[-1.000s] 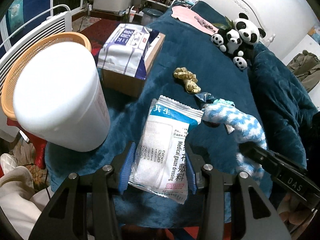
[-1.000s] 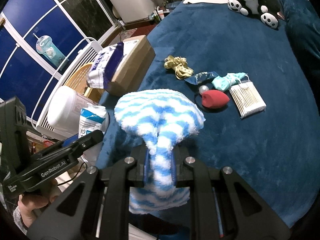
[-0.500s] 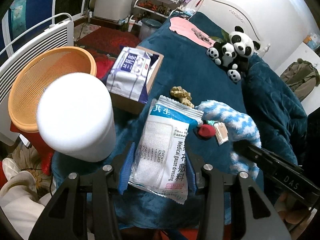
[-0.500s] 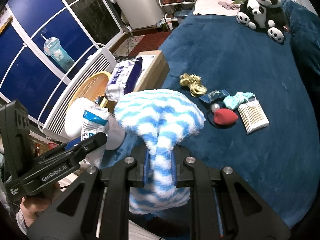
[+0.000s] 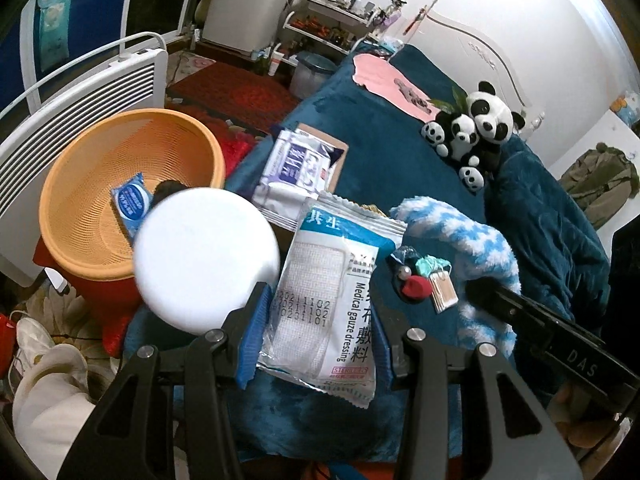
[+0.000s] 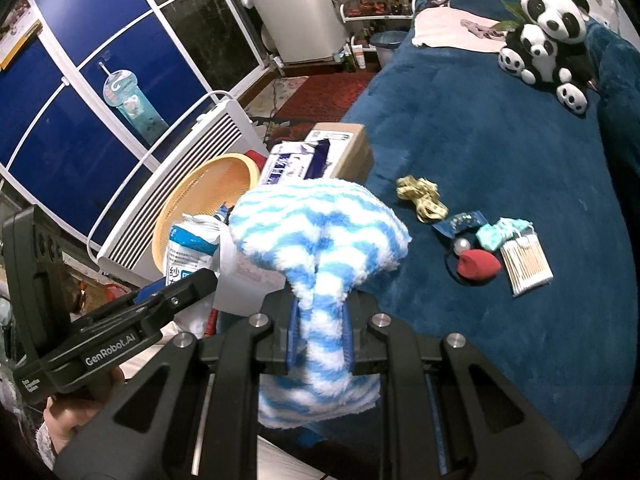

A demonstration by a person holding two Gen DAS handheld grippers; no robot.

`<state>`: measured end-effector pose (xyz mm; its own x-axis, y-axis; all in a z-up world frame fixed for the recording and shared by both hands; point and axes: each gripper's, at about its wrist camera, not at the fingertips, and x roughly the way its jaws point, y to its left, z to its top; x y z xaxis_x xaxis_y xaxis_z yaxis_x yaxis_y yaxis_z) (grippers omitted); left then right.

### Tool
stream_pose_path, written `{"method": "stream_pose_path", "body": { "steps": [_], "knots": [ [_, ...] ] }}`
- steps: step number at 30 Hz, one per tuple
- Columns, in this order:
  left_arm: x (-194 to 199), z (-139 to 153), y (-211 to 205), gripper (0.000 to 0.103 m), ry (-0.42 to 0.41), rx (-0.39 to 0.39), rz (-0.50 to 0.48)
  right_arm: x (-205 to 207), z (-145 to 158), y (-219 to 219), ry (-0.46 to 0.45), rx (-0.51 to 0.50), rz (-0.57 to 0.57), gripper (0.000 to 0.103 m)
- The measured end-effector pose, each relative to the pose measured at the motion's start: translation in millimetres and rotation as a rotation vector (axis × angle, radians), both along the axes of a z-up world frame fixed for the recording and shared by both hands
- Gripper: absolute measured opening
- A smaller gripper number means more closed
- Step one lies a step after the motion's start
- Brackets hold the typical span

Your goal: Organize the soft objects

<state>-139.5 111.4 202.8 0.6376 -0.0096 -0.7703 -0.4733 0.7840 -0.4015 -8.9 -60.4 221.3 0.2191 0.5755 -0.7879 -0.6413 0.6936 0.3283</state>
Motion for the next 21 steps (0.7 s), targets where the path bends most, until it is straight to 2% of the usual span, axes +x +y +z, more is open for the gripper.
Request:
{"method": "stream_pose_path", "body": {
  "steps": [21],
  "knots": [
    [-33, -1, 88, 0.047, -0.023, -0.075, 0.127, -13, 14, 90, -0.014, -0.021, 0.113, 0.019]
  ]
}}
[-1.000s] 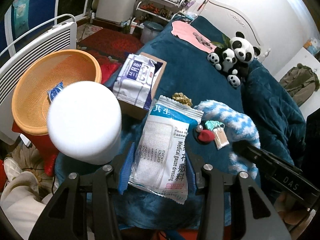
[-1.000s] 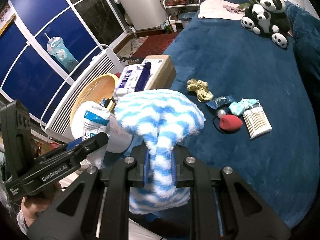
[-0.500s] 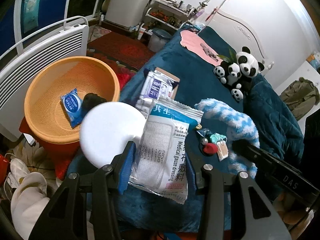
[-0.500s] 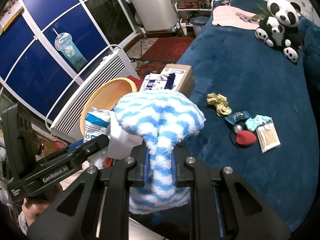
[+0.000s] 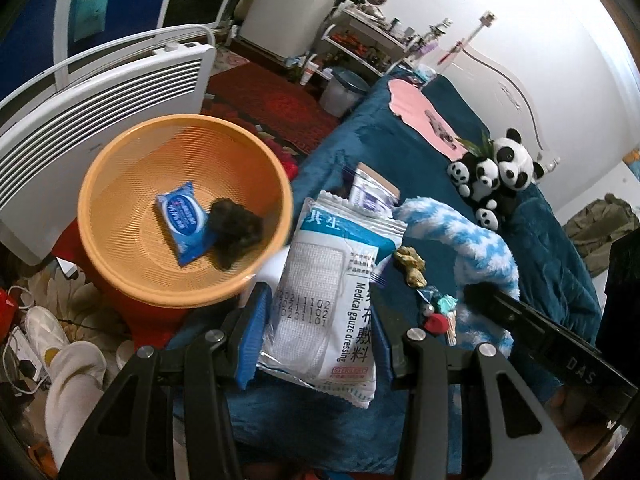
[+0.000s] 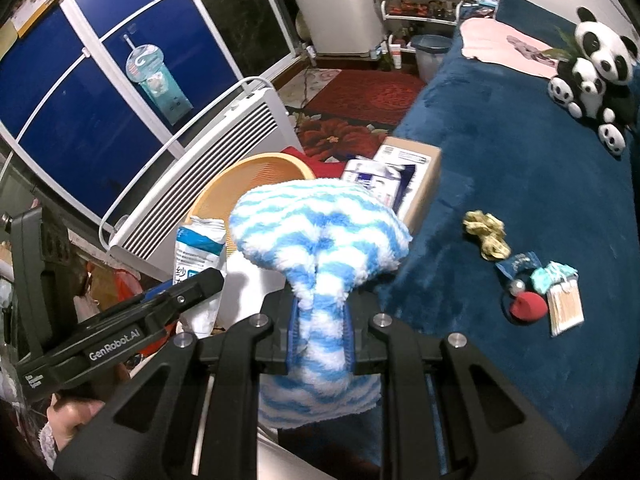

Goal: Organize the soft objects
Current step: 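Carry the gauze packet and wavy cloth with both tools over the orange basket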

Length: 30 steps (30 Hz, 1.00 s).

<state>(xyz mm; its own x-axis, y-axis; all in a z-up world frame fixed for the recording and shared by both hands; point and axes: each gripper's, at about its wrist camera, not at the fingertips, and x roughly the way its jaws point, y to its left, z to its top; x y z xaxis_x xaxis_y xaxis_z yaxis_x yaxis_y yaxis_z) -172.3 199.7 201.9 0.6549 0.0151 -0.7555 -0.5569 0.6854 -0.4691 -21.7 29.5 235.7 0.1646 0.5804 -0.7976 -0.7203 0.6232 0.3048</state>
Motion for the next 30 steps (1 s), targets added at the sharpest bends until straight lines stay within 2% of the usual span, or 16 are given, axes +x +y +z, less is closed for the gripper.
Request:
{"method": "stream_pose_path", "body": {
  "steps": [15, 30],
  "knots": [
    [-33, -35, 87, 0.047, 0.007, -0.098, 0.146, -15, -7, 92, 0.002, -0.014, 0.121, 0.02],
    [-40, -84, 162, 0.047, 0.057, -0.171, 0.212, -18, -51, 178, 0.085, -0.071, 0.184, 0.02]
  ]
}}
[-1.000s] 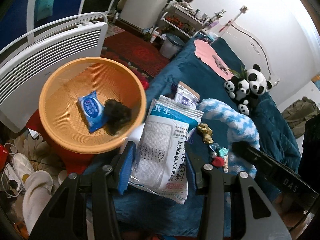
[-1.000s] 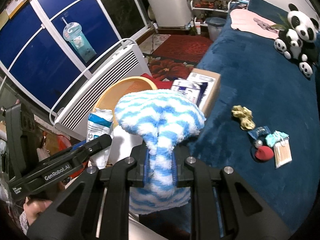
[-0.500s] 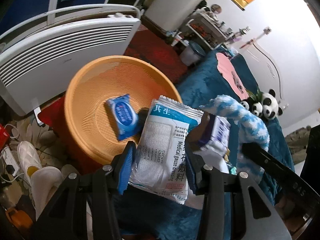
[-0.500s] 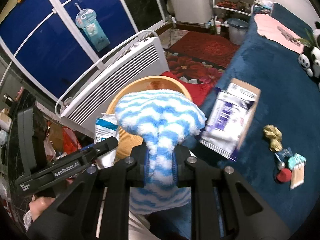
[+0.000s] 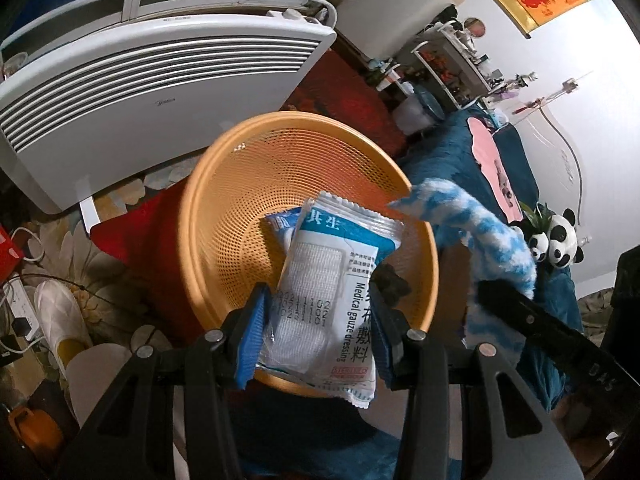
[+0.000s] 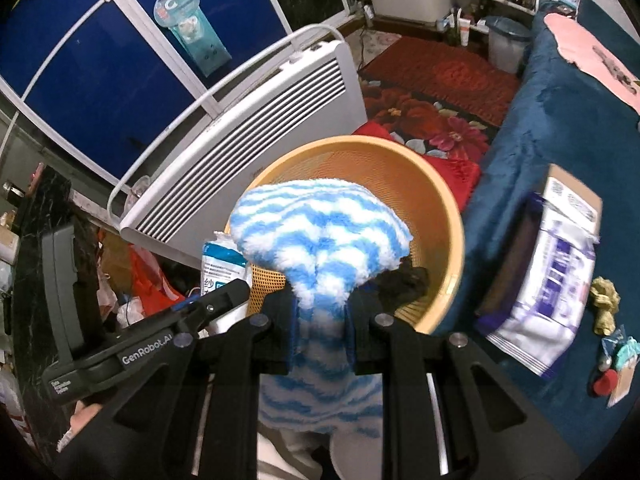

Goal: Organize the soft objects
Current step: 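Open both tools to drop the gauze packet and wavy cloth into the basket, then move both open tools back over the bed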

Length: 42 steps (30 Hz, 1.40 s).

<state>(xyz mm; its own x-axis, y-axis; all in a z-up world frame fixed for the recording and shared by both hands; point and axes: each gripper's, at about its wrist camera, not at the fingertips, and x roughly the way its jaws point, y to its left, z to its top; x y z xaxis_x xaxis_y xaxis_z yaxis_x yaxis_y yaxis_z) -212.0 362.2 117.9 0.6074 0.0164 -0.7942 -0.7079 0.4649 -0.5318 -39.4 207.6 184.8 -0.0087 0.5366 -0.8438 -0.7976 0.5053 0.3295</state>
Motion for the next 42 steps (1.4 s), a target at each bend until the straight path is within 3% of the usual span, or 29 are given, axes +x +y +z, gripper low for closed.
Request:
{"method": "stream_pose_path", "body": {
  "steps": [4, 7, 8, 9, 10, 11, 12, 17, 21, 24, 42],
  "knots": [
    [5, -8, 8, 0.047, 0.007, 0.0, -0.009, 3, -12, 14, 0.01, -0.033, 0.0, 0.02],
    [9, -13, 12, 0.057, 0.016, -0.002, -0.019, 7, -18, 21, 0.012, -0.056, -0.008, 0.023],
    [10, -13, 12, 0.067, 0.017, -0.002, -0.021, 9, -20, 22, 0.013, -0.062, -0.014, 0.031],
    [10, -13, 12, 0.079, 0.015, 0.0, -0.021, 9, -21, 22, 0.015, -0.063, -0.021, 0.049],
    [10, -12, 12, 0.084, 0.012, 0.007, -0.019, 9, -21, 23, 0.013, -0.065, -0.031, 0.059],
    [10, -11, 11, 0.089, 0.01, 0.014, -0.019, 10, -21, 22, 0.011, -0.063, -0.045, 0.077],
    [10, -10, 10, 0.092, 0.011, 0.022, -0.02, 11, -20, 21, 0.012, -0.052, -0.053, 0.08],
    [9, -4, 5, 0.096, 0.034, 0.056, -0.023, 8, -16, 21, 0.005, -0.047, -0.059, 0.08],
    [8, -2, -1, 0.1, 0.057, 0.074, -0.023, 6, -15, 16, 0.014, -0.041, -0.062, 0.094],
    [7, 0, -6, 0.1, 0.075, 0.085, -0.026, 2, -13, 11, 0.02, -0.038, -0.057, 0.098],
    [0, 41, -56, 0.101, 0.095, 0.166, -0.022, 2, 19, -46, 0.017, 0.037, -0.091, 0.101]
  ]
}}
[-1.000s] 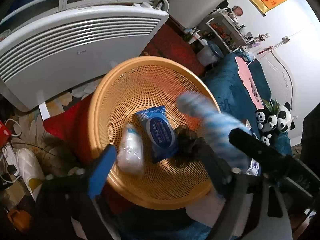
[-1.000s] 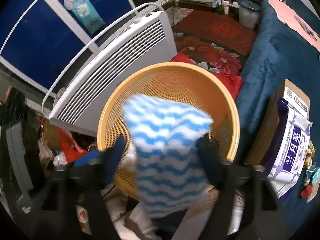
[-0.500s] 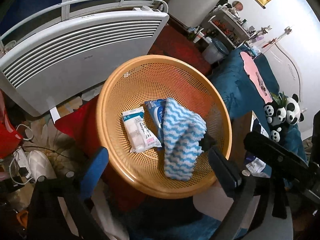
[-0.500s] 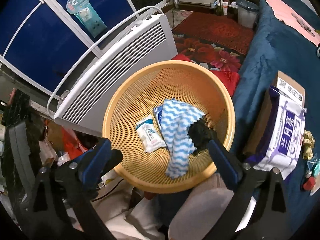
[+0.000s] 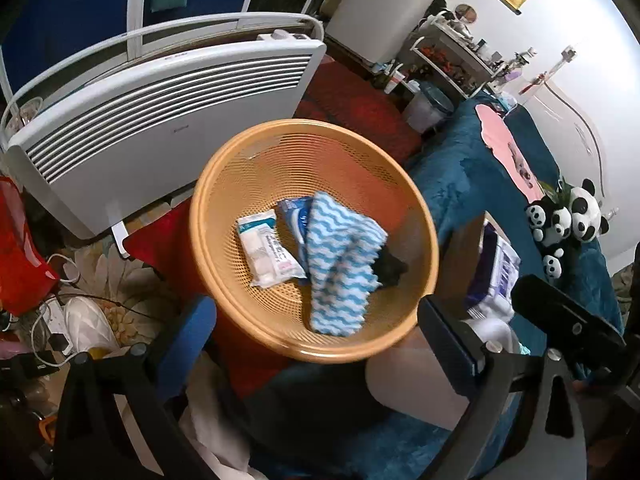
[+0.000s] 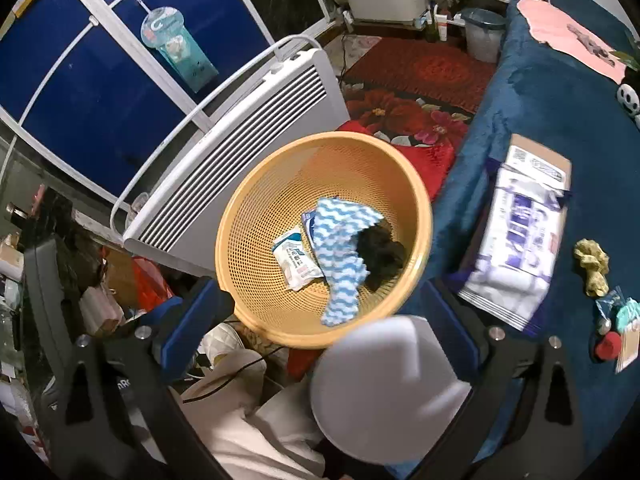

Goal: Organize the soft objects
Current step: 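Move both open tools back over the bed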

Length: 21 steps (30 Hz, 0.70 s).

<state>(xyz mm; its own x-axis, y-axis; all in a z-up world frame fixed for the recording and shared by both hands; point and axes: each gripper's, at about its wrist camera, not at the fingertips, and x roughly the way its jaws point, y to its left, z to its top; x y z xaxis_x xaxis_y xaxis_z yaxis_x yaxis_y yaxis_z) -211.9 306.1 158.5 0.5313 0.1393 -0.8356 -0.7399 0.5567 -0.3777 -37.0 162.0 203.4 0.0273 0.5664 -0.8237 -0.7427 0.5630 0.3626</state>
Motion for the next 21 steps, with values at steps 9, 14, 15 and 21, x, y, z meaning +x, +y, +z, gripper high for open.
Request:
{"method": "stream_pose_path", "body": {
  "steps": [9, 14, 15, 21],
  "knots": [
    [6, 23, -35, 0.101, -0.007, 0.046, -0.019, 6, 14, -37, -0.004, 0.039, -0.034, 0.103],
    [8, 30, -53, 0.102, -0.009, 0.059, -0.034, 9, 15, -58, -0.004, 0.049, -0.054, 0.103],
    [9, 31, -56, 0.102, -0.009, 0.061, -0.038, 10, 15, -62, -0.003, 0.05, -0.059, 0.103],
    [12, 38, -74, 0.102, -0.007, 0.078, -0.062, 15, 14, -85, -0.002, 0.054, -0.085, 0.103]
  ]
}}
